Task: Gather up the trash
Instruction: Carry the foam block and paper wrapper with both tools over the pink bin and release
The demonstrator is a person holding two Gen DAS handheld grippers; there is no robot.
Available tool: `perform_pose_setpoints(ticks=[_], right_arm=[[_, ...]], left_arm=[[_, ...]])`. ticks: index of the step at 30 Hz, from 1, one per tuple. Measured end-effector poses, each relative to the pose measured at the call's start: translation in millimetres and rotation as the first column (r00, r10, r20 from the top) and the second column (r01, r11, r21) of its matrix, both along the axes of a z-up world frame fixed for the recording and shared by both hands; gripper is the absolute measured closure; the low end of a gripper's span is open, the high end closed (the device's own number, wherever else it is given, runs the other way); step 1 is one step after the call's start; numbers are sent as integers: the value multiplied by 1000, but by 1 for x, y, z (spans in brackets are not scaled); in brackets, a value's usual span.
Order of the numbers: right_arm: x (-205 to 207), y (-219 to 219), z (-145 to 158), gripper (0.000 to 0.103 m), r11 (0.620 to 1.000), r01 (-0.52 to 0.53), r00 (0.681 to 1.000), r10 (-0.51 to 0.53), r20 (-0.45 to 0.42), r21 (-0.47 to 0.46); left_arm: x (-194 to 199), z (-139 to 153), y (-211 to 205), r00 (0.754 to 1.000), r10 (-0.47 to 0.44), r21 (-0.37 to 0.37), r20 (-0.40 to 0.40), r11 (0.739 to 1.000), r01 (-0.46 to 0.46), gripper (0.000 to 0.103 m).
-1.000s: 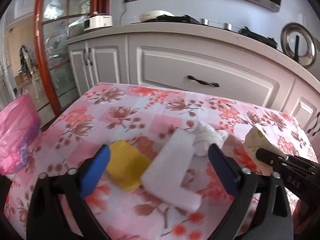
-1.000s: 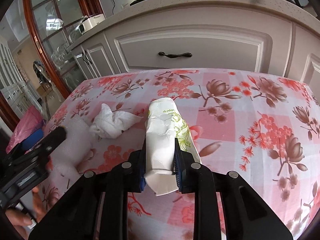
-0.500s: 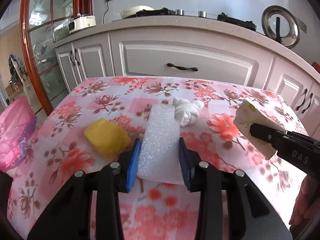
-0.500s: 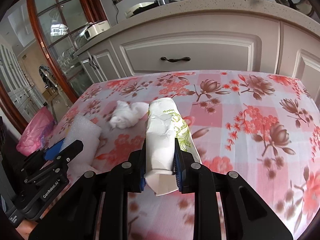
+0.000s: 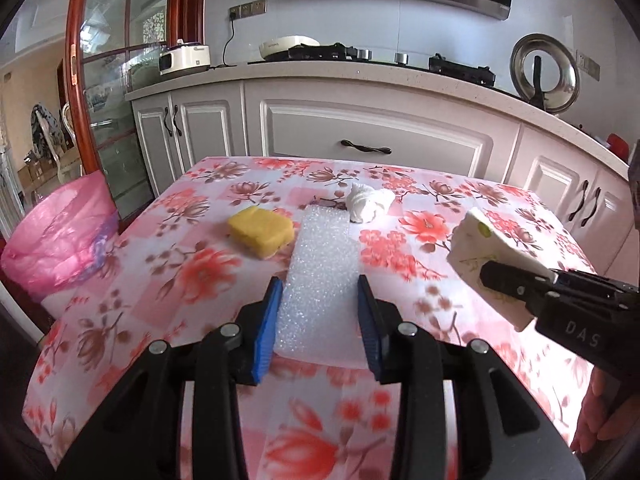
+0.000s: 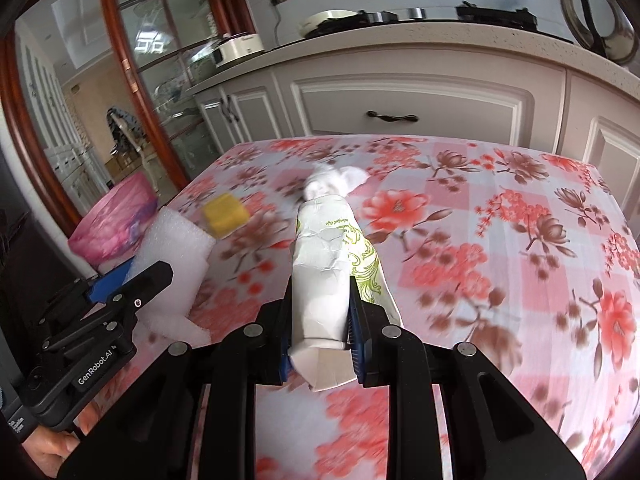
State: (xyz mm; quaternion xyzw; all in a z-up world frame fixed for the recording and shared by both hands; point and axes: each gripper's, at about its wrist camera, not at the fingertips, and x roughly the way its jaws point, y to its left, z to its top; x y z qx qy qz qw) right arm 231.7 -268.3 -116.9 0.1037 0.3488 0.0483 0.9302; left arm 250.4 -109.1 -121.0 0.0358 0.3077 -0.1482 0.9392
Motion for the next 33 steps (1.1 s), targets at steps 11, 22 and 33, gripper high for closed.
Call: perform_pose_setpoints(ticks=[11, 22, 33], right_arm=[[-26, 55, 22, 81, 991, -114, 991, 118, 60, -63], [-20, 139, 37, 81, 938, -332, 931, 343, 123, -102], [46, 213, 44, 81, 879, -469, 871, 476, 123, -82]], left_arm=[[-41, 15, 58, 999, 38, -25, 27, 999, -37, 67], [-57, 28, 130, 976, 183, -45, 115, 983, -179, 67], [-34, 30, 211, 925, 353, -53, 142, 935, -349, 67]])
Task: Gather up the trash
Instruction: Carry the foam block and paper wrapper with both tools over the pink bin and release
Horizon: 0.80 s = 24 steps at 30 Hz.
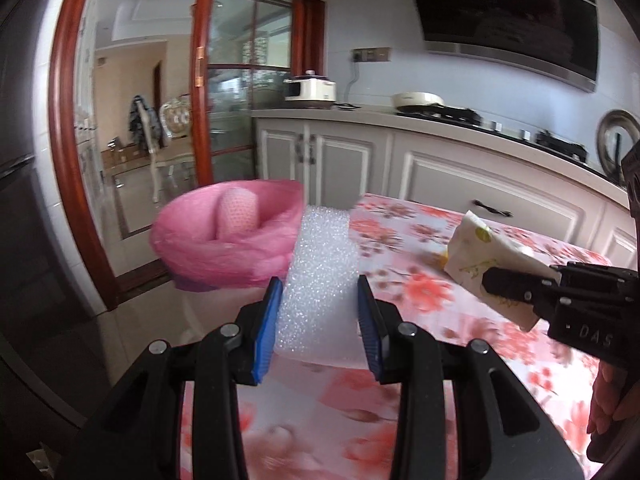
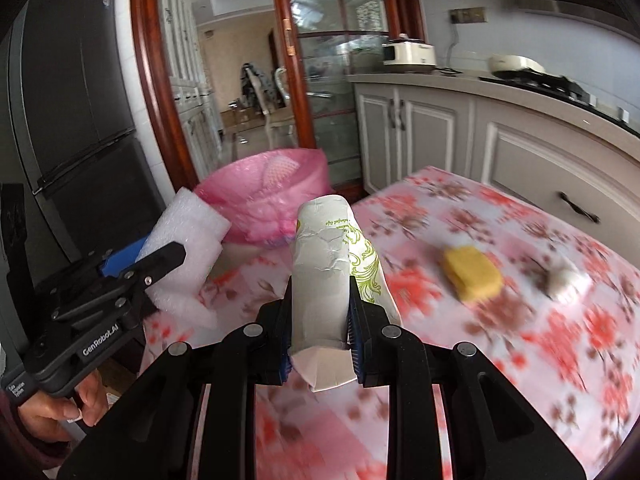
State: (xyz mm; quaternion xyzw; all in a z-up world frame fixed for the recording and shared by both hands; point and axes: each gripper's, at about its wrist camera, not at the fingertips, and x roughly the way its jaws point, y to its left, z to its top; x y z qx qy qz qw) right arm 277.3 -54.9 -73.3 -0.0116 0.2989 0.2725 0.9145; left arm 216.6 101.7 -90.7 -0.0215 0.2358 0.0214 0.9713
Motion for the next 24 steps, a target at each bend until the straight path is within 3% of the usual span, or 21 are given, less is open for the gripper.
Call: perform_pose_setpoints(ticks=[14, 24], right_arm=[[89, 90, 33, 81, 987, -155, 986, 151, 72, 52], [163, 141, 33, 80, 975, -209, 977, 205, 61, 75]], left_arm=[[64, 41, 74, 987, 124, 45, 106, 991, -129, 67], [146, 41, 126, 979, 186, -3, 86, 982, -187, 66]])
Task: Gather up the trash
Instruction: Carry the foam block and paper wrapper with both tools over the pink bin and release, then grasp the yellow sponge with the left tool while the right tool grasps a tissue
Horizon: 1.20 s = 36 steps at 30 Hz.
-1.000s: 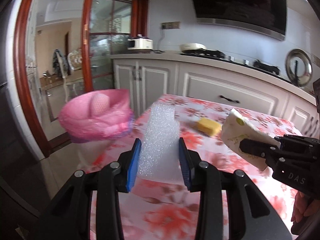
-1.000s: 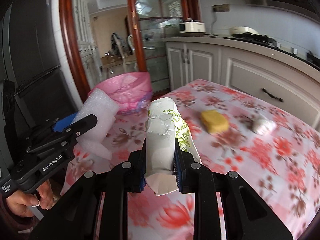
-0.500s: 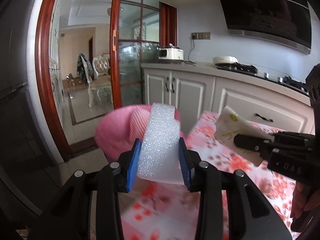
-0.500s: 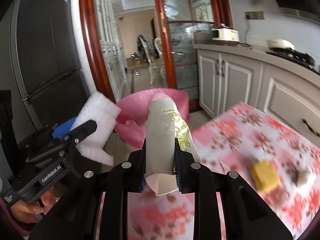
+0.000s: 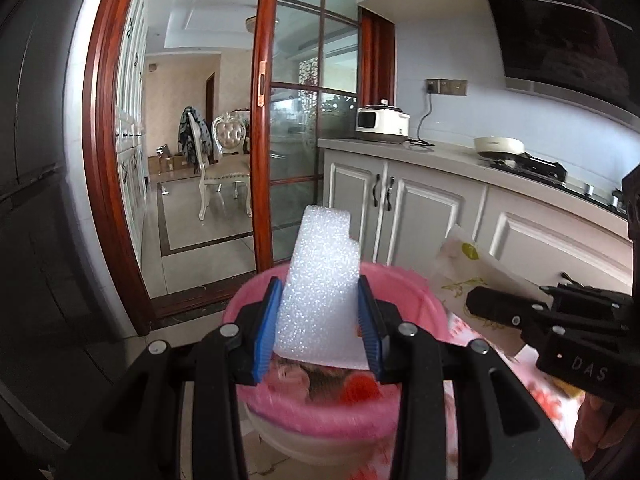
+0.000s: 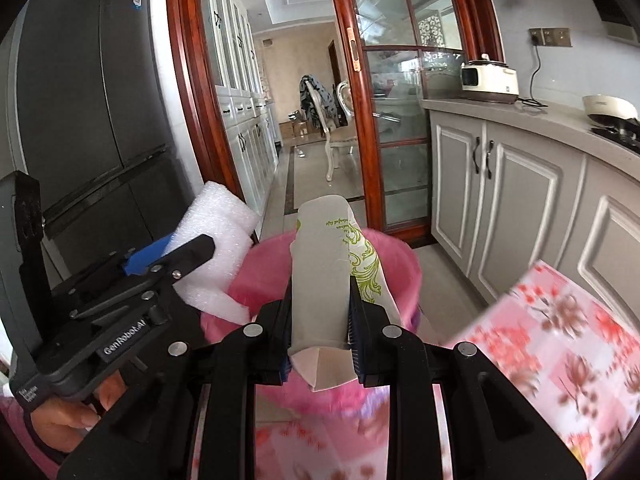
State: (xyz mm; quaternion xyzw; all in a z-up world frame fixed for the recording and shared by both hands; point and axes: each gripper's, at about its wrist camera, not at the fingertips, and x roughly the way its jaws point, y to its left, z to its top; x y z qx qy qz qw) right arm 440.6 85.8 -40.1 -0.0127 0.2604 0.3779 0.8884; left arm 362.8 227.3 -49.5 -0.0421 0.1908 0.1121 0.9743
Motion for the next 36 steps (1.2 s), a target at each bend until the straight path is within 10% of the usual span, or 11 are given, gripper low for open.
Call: perform_pose_setpoints(ticks=[4, 6, 8, 17, 36], right_arm=[[27, 16, -7, 79, 1000, -8, 1000, 8, -14, 15], [39, 20, -12, 78, 1000, -19, 999, 20, -30, 21], [50, 24, -20, 55, 1000, -10, 999, 11, -48, 10], [48, 5, -25, 48, 999, 22, 998, -20, -57, 34], [-100, -98, 5, 32, 992, 126, 992, -126, 1, -4]], left_arm=[[28, -4, 20, 1000, 27, -29, 1, 999, -26, 65], [41, -11, 29, 999, 42, -33, -14, 999, -42, 47], [45, -16, 35, 998, 58, -36, -8, 998, -59, 29], [29, -32, 52, 991, 130, -21, -34, 991, -130, 23], [-106, 0, -9, 993, 113, -14, -31, 993, -113, 5]])
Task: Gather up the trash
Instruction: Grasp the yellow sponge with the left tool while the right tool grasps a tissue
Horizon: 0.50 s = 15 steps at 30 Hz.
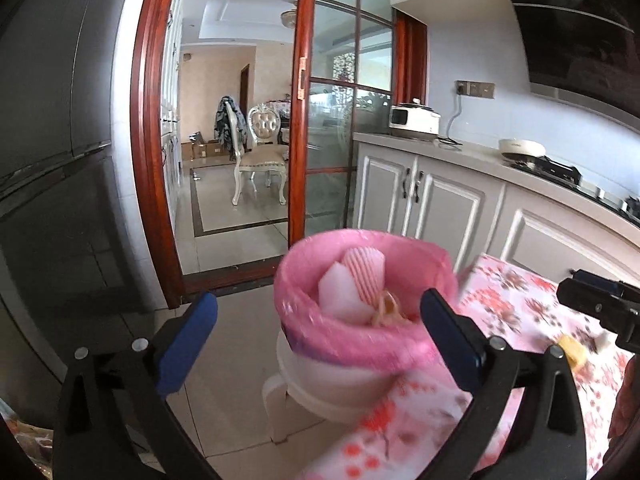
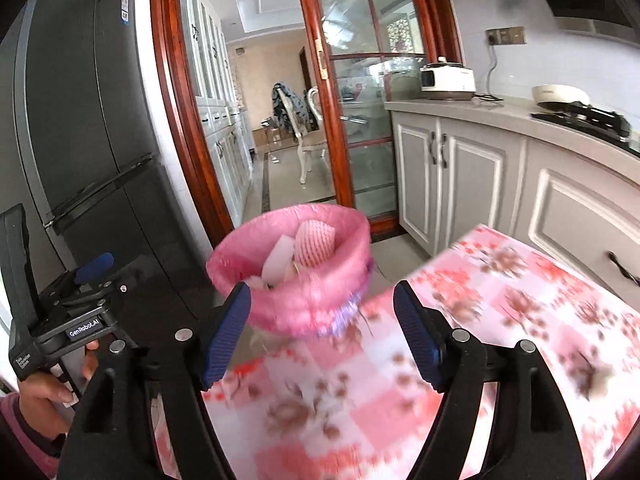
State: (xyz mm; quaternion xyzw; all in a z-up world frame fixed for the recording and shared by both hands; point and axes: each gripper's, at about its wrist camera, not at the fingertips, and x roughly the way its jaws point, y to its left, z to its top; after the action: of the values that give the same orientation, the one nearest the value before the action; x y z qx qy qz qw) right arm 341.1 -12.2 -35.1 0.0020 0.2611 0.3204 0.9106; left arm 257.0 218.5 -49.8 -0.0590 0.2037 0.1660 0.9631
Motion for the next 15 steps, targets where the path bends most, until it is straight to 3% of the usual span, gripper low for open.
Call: perform_pose_setpoints(ticks=[8, 15], right_arm=[[-59, -73, -5, 24, 993, 115, 993, -115, -6, 5], [-82, -142, -33, 23, 969, 248, 967, -248, -63, 1]], left_arm=[[-47, -17, -65, 990, -126, -17, -56, 992, 125, 5], [-53, -36, -127, 964, -237, -13, -120, 971, 238, 5]])
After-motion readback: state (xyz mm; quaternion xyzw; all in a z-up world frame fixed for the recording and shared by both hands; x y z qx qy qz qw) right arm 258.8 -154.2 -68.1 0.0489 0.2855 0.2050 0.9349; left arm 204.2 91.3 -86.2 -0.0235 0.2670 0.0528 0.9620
